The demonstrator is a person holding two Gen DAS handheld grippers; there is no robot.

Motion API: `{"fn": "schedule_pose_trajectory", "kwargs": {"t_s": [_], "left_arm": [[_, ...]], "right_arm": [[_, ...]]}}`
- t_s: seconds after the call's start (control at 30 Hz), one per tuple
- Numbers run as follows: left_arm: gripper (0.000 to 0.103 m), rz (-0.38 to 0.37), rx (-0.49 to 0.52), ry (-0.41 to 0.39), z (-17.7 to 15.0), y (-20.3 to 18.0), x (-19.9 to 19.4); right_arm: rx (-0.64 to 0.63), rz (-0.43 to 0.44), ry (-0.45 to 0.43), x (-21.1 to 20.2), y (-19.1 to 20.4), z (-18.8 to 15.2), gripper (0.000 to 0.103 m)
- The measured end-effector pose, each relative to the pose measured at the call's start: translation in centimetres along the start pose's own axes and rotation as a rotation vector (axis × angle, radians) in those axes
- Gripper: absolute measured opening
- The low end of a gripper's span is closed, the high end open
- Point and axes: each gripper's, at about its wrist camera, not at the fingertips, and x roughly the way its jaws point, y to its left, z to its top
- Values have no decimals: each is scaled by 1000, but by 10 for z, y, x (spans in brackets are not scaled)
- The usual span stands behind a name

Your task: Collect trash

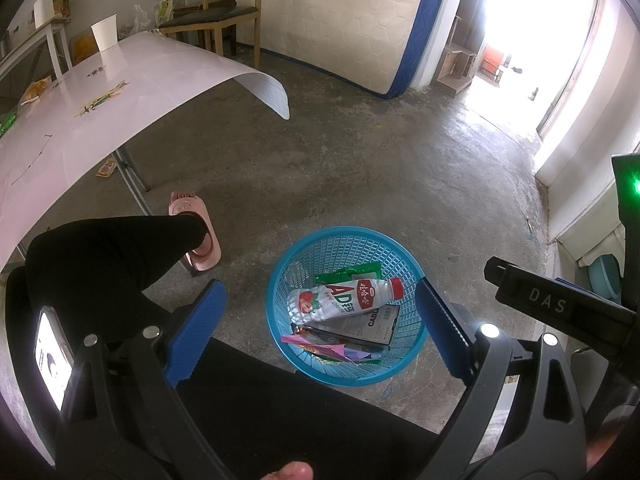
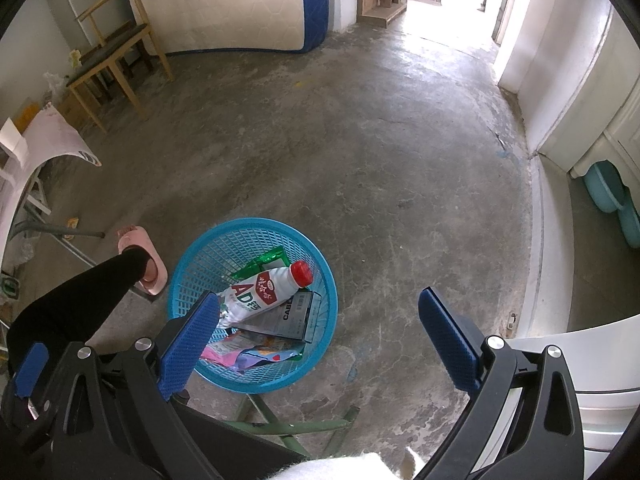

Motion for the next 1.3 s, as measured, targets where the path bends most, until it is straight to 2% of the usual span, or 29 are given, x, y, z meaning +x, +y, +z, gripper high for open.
{"fn": "schedule_pose_trajectory", "kwargs": {"t_s": [1.3], "left_arm": [[91, 4, 5, -2, 0, 0, 0]], "right_arm": [[0, 1, 0, 0, 0, 7, 97]]}}
